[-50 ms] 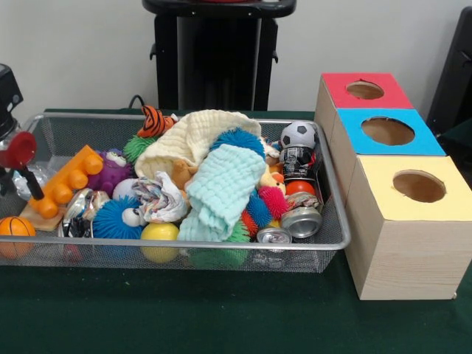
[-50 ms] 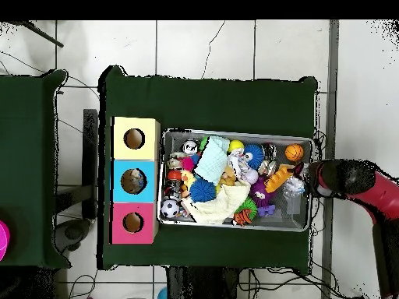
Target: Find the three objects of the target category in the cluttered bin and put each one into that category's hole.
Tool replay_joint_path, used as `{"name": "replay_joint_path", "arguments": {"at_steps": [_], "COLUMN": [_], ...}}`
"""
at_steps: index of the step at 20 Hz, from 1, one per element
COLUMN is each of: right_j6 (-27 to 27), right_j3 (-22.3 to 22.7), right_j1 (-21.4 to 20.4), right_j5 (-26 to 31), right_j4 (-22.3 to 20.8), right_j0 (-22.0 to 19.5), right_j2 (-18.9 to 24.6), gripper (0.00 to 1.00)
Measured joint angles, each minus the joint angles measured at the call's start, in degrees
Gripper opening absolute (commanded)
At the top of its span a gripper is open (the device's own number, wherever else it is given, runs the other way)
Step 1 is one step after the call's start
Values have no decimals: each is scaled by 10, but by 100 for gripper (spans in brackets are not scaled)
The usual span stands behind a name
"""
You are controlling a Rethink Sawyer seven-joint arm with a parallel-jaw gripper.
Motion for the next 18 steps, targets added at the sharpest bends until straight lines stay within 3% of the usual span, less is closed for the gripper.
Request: {"name": "replay_joint_path", "arguments": {"at_steps": [18], "right_j6": [-182], "right_j3": [19], "right_j1": [7], "right_j5": [75], "right_j4": [-49], "right_j0": [-28], "right_j2": [21], "gripper": [100]}}
